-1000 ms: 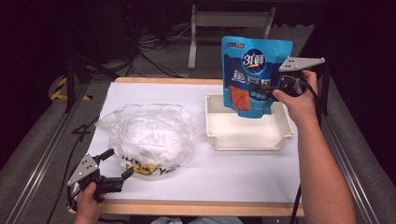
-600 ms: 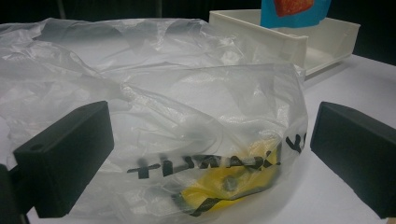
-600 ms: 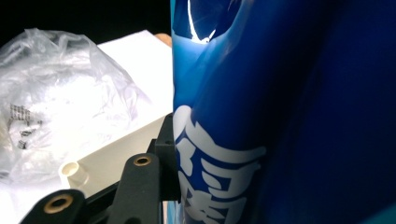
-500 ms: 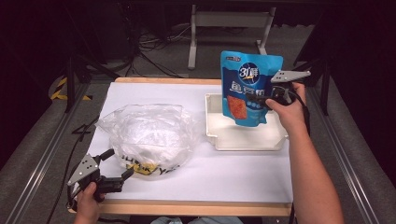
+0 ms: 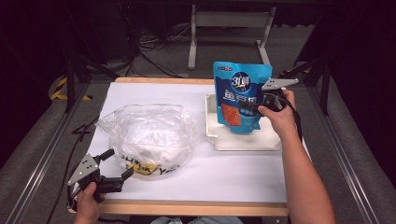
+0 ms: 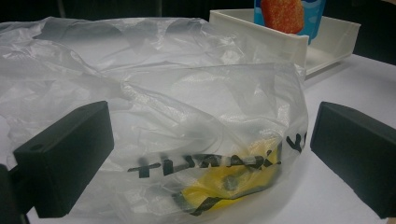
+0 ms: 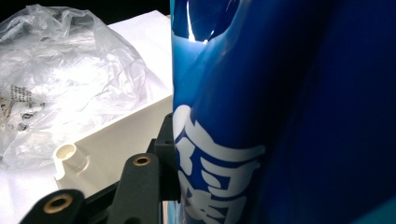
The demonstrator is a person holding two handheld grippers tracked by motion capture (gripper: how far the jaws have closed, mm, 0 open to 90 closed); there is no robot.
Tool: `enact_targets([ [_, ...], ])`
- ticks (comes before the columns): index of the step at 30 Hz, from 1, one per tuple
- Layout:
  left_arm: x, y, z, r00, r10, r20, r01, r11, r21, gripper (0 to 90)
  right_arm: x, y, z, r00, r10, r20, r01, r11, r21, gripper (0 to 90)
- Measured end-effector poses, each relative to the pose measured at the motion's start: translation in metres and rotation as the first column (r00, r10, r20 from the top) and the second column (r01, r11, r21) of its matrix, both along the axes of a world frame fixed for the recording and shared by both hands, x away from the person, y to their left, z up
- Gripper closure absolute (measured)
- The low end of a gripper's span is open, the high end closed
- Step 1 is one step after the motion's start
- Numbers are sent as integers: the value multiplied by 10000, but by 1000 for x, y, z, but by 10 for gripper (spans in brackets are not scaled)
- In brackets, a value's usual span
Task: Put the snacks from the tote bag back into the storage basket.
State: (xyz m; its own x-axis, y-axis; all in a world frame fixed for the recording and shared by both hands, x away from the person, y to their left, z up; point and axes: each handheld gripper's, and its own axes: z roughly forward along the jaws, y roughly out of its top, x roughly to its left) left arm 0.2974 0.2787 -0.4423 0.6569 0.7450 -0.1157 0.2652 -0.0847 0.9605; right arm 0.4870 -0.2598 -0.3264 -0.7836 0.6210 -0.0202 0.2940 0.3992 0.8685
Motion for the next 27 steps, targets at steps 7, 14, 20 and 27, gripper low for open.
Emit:
enact_targets([
  [7,0,1,0,10000,-12,9,12,10000,-4,2,3,7,-7,9997,207,-119,-208,9998,-36,594],
  [14,-1,1,1,10000,30,1,-30,10000,-5,2,6,6,-10,9989,425,-200,-427,9991,-56,569],
  [20,-1,1,0,10000,44,16,-44,10000,-21,2,8,-1,-9,9980,537,-323,-553,9972,-511,540],
  [27,0,0,0,10000,12,18,-12,10000,-2,2,7,-11,-9,9965,759,-341,-783,9940,-758,558],
])
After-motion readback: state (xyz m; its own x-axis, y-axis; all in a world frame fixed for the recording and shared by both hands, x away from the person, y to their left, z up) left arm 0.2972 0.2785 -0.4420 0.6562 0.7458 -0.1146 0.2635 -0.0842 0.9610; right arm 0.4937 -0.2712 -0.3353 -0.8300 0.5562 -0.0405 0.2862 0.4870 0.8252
